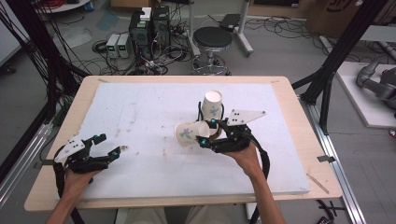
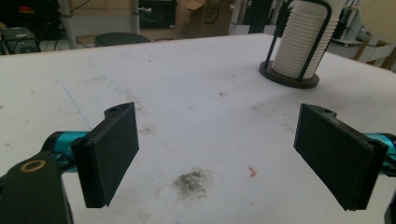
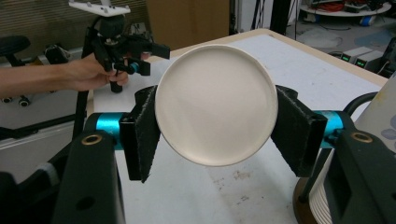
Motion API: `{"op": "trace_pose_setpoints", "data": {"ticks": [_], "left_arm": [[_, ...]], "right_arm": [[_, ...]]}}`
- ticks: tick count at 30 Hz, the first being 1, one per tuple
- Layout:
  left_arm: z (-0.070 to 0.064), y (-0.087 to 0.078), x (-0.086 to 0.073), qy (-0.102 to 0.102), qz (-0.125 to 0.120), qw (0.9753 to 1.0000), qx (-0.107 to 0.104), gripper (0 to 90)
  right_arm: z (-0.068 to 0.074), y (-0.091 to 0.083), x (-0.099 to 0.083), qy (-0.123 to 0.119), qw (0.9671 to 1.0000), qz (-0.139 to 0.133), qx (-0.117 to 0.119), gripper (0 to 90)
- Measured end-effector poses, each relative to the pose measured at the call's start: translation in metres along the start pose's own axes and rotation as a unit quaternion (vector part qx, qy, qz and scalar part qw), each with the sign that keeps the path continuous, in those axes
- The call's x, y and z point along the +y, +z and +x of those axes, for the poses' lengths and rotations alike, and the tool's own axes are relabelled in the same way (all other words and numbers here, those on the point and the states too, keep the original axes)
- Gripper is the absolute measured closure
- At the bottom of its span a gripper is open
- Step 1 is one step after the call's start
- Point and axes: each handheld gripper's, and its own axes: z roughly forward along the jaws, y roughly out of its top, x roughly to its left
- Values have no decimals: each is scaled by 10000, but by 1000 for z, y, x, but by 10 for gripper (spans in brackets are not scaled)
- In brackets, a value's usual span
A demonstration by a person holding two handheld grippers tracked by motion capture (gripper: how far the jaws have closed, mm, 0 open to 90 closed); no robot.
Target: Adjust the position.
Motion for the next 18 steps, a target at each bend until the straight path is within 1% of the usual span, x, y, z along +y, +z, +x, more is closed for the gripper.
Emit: {"op": "trace_pose_setpoints", "data": {"ticks": [1, 2, 3, 4, 5, 6, 7, 8, 9, 10, 11, 12, 13, 14, 15, 16, 17, 18], "left_arm": [[0, 0, 0, 0, 0, 10000, 0, 139], [-2, 1, 6, 35, -50, 9999, -133, 139], [-2, 1, 6, 35, -50, 9999, -133, 135], [-4, 3, 12, 70, -68, 9993, -354, 123], [-4, 3, 12, 70, -68, 9993, -354, 114], [-6, 4, 15, 95, -67, 9989, -453, 112], [-8, 5, 17, 146, -52, 9984, -550, 106], [-11, 8, 23, 252, -42, 9970, -732, 97], [-11, 8, 23, 252, -42, 9970, -732, 97], [-13, 11, 28, 343, -42, 9952, -912, 96], [-13, 11, 28, 343, -42, 9952, -912, 95], [-13, 13, 33, 357, -35, 9936, -1068, 95], [-14, 14, 35, 367, -23, 9927, -1150, 92], [-15, 18, 40, 379, -1, 9896, -1385, 88], [-15, 18, 40, 379, -1, 9896, -1385, 87], [-16, 20, 43, 400, 33, 9880, -1494, 88], [-17, 22, 45, 441, 71, 9863, -1586, 88], [-20, 26, 50, 472, 111, 9835, -1744, 88]], "right_arm": [[0, 0, 0, 0, 10000, 0, 0, 381], [0, 0, 0, -29, 10000, 14, 11, 381], [0, 0, 0, -29, 10000, 14, 11, 381], [0, 0, 1, -34, 10000, 2, 17, 381], [0, 0, 1, -34, 10000, 2, 17, 381], [-1, 0, 1, -45, 10000, -5, 26, 381], [-1, 0, 2, -55, 10000, -8, 37, 381], [0, 0, 2, -43, 10000, 3, 68, 381], [0, 0, 2, -43, 10000, 3, 68, 381], [-1, 1, 3, -85, 9999, 27, 81, 381], [-1, 1, 3, -85, 9999, 27, 81, 381], [0, 2, 4, -79, 9999, 25, 124, 381], [-1, 2, 5, -92, 9998, 47, 150, 381], [-1, 3, 7, -127, 9997, 62, 195, 381], [-1, 3, 7, -127, 9997, 62, 195, 381], [-2, 4, 9, -141, 9995, 62, 258, 382], [-2, 4, 9, -141, 9995, 62, 258, 382], [-2, 6, 11, -150, 9994, 65, 296, 381]]}}
